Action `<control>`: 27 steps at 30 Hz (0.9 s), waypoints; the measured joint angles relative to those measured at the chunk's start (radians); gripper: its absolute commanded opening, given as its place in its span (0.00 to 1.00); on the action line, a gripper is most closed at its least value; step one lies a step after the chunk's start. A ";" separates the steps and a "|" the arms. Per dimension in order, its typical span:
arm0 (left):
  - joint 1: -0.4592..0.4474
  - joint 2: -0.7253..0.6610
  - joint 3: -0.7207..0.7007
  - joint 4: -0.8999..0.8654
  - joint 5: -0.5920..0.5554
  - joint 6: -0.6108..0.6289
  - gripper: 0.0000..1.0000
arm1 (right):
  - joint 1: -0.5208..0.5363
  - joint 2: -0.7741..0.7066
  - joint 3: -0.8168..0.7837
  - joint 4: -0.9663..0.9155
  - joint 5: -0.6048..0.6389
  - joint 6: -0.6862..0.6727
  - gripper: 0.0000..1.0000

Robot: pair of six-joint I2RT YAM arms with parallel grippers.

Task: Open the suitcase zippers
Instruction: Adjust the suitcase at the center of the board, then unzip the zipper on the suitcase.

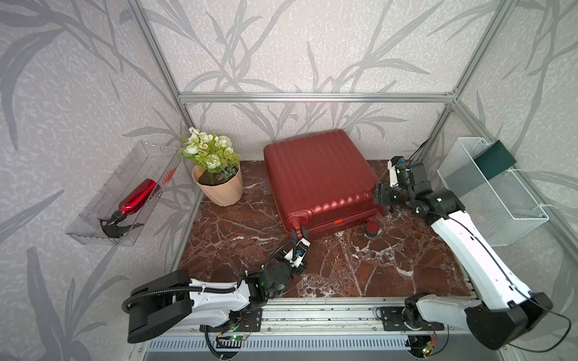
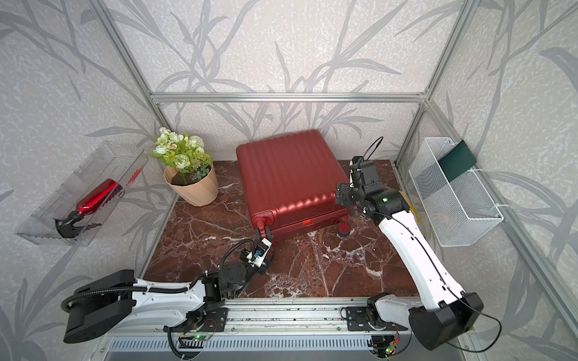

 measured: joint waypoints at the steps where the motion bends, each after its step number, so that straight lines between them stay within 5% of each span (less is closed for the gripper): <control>1: 0.000 0.001 0.000 0.001 0.002 0.000 0.00 | -0.037 0.026 -0.019 0.002 -0.021 -0.017 0.84; 9: 0.007 0.009 0.000 0.013 0.018 0.000 0.00 | -0.112 0.160 -0.033 -0.048 -0.151 -0.131 0.76; 18: 0.006 -0.006 0.003 0.014 0.043 0.001 0.00 | -0.082 0.154 -0.042 -0.050 -0.219 -0.171 0.21; 27: 0.015 0.027 0.037 0.004 0.060 -0.007 0.00 | 0.116 0.015 -0.160 -0.024 -0.186 0.087 0.14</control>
